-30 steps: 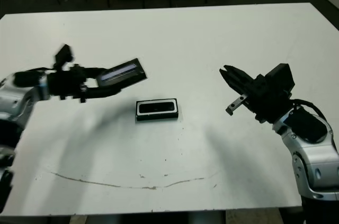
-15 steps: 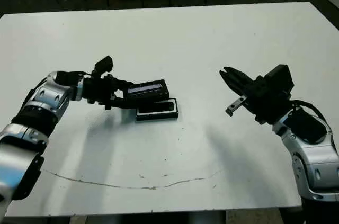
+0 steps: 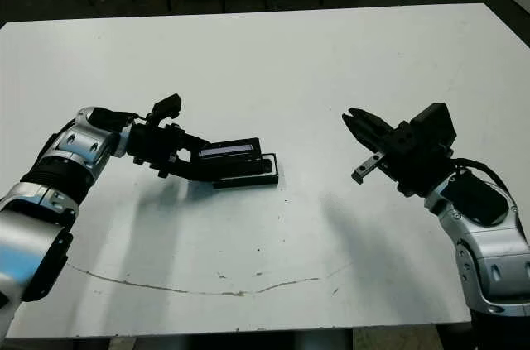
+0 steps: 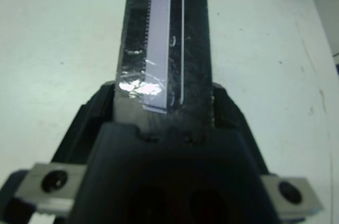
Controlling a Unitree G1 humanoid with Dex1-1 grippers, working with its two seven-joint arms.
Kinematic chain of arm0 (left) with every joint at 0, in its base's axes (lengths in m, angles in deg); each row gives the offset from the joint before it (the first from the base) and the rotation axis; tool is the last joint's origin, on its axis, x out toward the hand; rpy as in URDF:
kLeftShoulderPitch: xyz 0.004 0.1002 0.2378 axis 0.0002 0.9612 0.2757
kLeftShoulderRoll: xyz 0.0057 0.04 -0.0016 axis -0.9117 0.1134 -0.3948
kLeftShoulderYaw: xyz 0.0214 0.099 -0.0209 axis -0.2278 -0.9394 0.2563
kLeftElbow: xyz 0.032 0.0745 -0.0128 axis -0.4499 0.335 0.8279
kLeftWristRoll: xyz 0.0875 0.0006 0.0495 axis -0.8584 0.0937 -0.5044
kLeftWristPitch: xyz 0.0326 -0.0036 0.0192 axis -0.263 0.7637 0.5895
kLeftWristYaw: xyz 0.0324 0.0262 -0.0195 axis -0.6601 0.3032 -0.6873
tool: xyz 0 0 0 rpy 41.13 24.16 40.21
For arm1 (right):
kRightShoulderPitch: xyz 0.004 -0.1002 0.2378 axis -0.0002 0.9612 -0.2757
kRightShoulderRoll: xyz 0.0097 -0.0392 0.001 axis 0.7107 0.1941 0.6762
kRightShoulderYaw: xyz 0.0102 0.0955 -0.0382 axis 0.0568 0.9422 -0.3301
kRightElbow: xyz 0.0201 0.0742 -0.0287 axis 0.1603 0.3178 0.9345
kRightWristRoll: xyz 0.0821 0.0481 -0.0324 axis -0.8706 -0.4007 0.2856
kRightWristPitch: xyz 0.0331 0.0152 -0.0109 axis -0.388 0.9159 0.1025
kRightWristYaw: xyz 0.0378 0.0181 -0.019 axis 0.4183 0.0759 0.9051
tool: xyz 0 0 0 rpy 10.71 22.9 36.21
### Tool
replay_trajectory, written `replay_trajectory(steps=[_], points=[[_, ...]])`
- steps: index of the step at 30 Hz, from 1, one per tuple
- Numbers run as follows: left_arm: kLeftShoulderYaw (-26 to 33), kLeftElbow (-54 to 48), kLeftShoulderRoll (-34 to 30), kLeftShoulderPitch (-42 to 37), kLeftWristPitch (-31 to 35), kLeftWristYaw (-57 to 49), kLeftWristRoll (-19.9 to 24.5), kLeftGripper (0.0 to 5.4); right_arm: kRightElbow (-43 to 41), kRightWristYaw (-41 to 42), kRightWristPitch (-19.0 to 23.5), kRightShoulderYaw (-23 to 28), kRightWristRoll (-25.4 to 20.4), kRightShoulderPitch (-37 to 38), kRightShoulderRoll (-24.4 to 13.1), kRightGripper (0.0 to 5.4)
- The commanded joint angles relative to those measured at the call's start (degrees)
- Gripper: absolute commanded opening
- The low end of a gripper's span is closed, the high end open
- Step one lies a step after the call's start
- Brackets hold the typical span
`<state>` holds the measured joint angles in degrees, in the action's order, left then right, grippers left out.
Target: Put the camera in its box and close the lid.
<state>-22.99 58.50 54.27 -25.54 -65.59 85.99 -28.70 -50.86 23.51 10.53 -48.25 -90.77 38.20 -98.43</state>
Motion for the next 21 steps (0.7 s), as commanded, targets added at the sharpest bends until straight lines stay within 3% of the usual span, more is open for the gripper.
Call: replay_trajectory(steps=[1, 9, 21], points=[[-0.8, 1.4, 0.5, -0.1, -0.3, 1.2, -1.7, 2.78, 1.2, 0.6, -0.3, -0.1, -0.2, 0.7, 0.2, 0.00], [-1.5, 1.2, 2.1, 1.1, -0.3, 1.0, -3.0, 2.78, 2.5, 1.5, -2.0, 0.0, 0.2, 0.5, 0.0, 0.00], [-3.2, 3.8, 5.3, 2.1, -2.0, 0.0, -5.1, 2.78, 2.5, 1.6, -0.9, 0.3, -0.5, 0.6, -0.1, 0.00]])
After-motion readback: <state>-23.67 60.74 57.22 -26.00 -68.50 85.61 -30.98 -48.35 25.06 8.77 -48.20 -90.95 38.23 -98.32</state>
